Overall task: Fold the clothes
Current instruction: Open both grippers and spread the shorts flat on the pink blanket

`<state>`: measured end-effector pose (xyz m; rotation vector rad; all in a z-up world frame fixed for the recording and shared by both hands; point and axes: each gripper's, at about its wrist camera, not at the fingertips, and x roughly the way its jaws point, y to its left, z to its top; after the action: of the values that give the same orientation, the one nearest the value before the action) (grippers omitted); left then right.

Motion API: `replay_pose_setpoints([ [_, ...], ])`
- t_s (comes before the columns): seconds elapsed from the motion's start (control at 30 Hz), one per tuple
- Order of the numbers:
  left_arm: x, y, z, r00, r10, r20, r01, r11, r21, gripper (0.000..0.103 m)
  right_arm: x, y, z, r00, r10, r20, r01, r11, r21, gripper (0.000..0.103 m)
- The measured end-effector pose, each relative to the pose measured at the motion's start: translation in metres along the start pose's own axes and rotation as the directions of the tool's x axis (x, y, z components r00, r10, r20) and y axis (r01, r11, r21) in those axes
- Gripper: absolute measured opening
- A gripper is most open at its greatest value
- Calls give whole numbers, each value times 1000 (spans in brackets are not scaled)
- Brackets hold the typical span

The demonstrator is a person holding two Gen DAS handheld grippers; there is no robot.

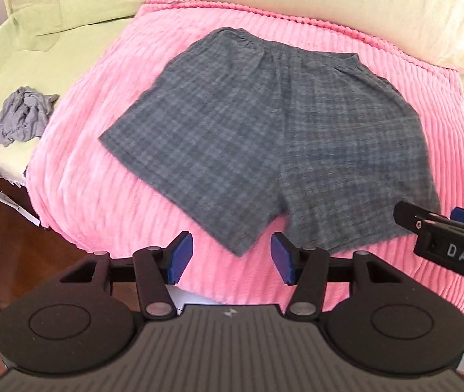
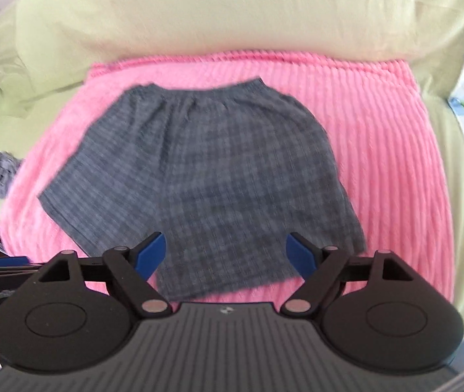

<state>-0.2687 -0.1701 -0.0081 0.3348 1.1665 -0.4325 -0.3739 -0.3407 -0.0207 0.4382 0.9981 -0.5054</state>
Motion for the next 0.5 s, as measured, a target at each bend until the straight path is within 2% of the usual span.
replay_pose_setpoints([
  [0.23, -16, 20, -9, 999, 17, 40, -18, 1000, 22, 58, -11, 22, -7, 999, -54, 5, 54, 998, -33, 83],
  [0.5, -22, 15, -6, 999, -19, 51, 17, 1000, 24, 58, -22, 28, -4, 997, -74, 23, 76, 995, -65, 85],
])
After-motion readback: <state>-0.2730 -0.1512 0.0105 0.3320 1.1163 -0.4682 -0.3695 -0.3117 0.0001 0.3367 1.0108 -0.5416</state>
